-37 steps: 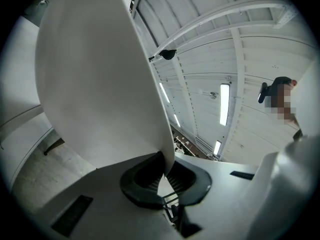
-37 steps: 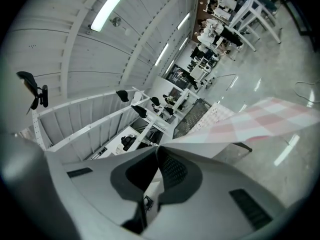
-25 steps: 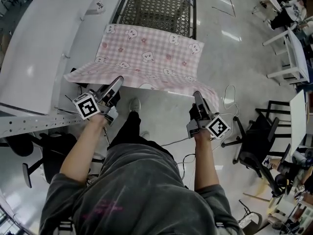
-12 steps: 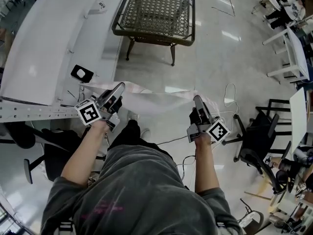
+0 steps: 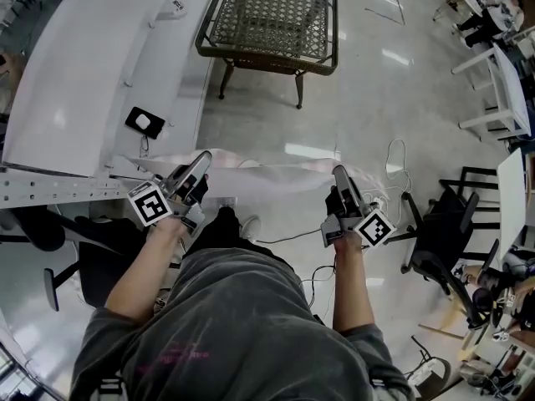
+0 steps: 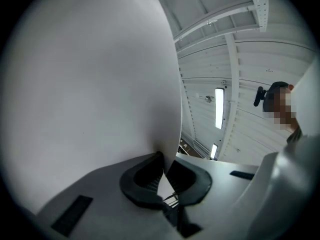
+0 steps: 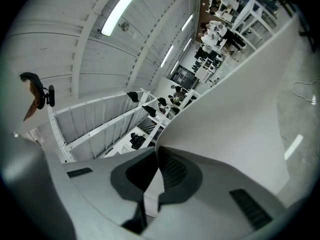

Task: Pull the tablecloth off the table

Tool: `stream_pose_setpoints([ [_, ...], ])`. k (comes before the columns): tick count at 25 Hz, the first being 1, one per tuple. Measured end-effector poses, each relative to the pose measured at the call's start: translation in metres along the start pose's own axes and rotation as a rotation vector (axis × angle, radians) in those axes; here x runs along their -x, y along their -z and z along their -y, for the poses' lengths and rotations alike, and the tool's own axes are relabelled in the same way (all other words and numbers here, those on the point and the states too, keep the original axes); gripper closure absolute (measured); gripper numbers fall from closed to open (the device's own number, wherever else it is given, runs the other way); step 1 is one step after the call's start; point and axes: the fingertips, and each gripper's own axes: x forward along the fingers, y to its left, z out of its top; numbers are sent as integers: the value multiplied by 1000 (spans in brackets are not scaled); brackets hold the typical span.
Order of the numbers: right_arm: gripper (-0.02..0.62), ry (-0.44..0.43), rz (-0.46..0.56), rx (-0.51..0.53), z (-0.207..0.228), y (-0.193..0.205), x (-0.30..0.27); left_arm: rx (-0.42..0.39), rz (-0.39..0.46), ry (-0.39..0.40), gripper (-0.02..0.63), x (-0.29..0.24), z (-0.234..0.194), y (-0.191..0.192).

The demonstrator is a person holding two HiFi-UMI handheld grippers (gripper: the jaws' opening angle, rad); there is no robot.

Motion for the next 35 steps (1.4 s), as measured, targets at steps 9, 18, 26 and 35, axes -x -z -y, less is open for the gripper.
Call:
stream_pose_setpoints([
  [9,592,5,29,22,-12,-6,4,-18,8,10,604,1,6,-11],
  [18,592,-20,53,29,-26,-15,2,-37,33,25,606,1,18,-22],
  [26,591,-25,46,35,-30,-16,-3,-42,40,32,606,0,18,-28],
  [35,591,-5,28,37,-24,-9,0,-48,34,30,606,1,18,-27],
])
